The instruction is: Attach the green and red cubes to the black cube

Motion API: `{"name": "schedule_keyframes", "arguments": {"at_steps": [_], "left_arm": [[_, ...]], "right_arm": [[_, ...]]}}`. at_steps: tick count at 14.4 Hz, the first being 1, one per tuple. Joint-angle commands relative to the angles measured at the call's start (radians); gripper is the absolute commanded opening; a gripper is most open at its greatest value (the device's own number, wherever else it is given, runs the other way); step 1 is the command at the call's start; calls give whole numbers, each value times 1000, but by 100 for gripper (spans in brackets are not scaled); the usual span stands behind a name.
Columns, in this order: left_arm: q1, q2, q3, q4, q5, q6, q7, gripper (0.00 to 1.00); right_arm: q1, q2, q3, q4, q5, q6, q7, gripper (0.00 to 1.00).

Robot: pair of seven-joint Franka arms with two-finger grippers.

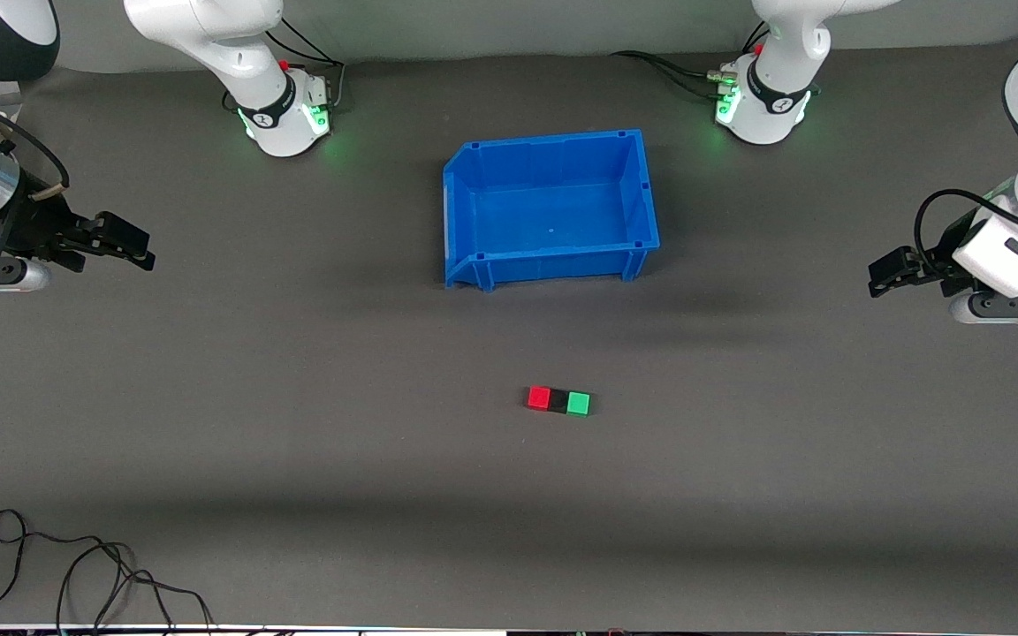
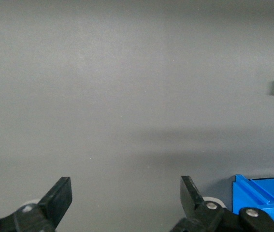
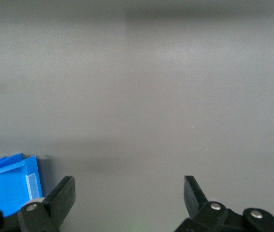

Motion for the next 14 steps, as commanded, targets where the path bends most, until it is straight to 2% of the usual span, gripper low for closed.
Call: {"name": "schedule_keyframes", "arguments": {"at_steps": [1, 11, 14], "left_arm": [[2, 0, -3, 18, -1, -25, 11, 100], [-7, -3, -3, 19, -1, -20, 2, 100], [-6, -1, -3, 50, -1, -35, 2, 100]], "right_arm": [[-5, 6, 7, 11, -12, -2, -20, 100], [-3, 6, 7, 11, -12, -2, -19, 100], [-3, 6, 7, 12, -12, -2, -19, 100]]}}
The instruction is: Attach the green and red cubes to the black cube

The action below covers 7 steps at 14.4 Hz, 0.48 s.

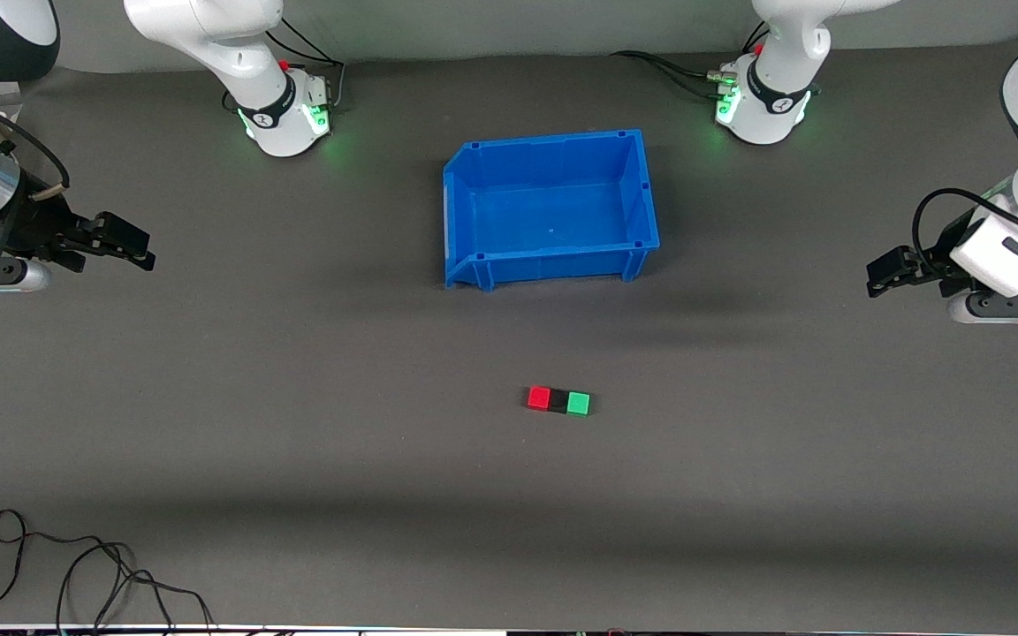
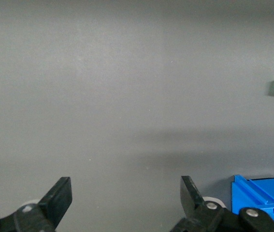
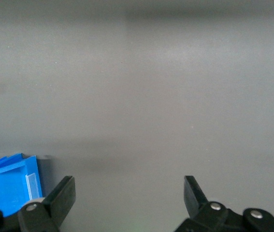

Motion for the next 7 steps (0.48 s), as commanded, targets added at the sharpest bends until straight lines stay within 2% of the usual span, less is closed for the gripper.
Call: {"name": "schedule_keyframes", "arguments": {"at_steps": [1, 5, 7], "left_arm": [[-3, -4, 3, 39, -1, -37, 5, 100], [-5, -7, 2, 36, 0, -46, 2, 100], [-6, -29, 0, 36, 63, -72, 21, 100]], "right_arm": [[-4, 5, 7, 12, -11, -2, -19, 100], [-4, 5, 7, 12, -11, -2, -16, 100], [-4, 5, 8, 12, -11, -2, -16, 100]]}}
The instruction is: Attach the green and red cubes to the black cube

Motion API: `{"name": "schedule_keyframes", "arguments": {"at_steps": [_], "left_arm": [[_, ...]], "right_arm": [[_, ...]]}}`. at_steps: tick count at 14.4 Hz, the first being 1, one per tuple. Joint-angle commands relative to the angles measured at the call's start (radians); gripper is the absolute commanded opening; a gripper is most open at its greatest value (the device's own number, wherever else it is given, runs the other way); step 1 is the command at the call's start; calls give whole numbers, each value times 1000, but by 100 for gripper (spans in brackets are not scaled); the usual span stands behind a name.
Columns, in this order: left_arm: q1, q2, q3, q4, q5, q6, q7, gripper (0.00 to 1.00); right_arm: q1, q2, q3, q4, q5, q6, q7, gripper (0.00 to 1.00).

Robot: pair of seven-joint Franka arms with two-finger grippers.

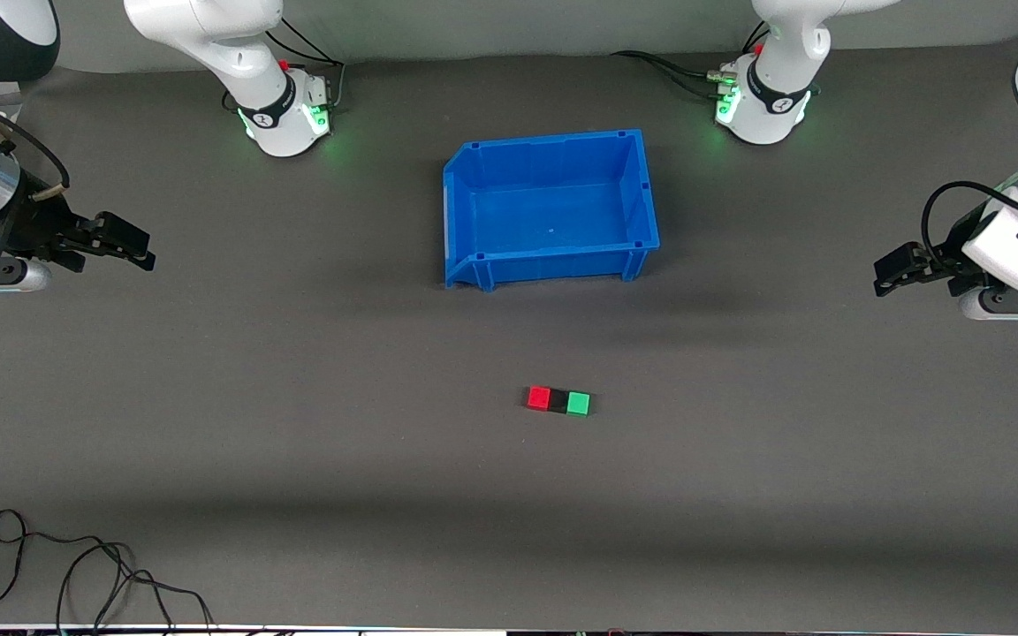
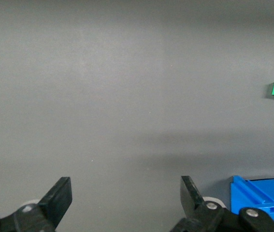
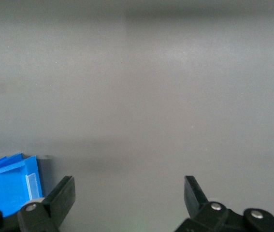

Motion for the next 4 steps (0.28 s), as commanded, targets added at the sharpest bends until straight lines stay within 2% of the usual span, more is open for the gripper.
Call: {"name": "schedule_keyframes", "arguments": {"at_steps": [1, 4], "left_arm": [[-6, -34, 2, 11, 51, -56, 21, 100], [-6, -35, 0, 53, 52, -94, 23, 100]], "right_arm": [[-4, 5, 8, 12, -11, -2, -16, 100], [-2, 5, 8, 12, -11, -2, -16, 100]]}}
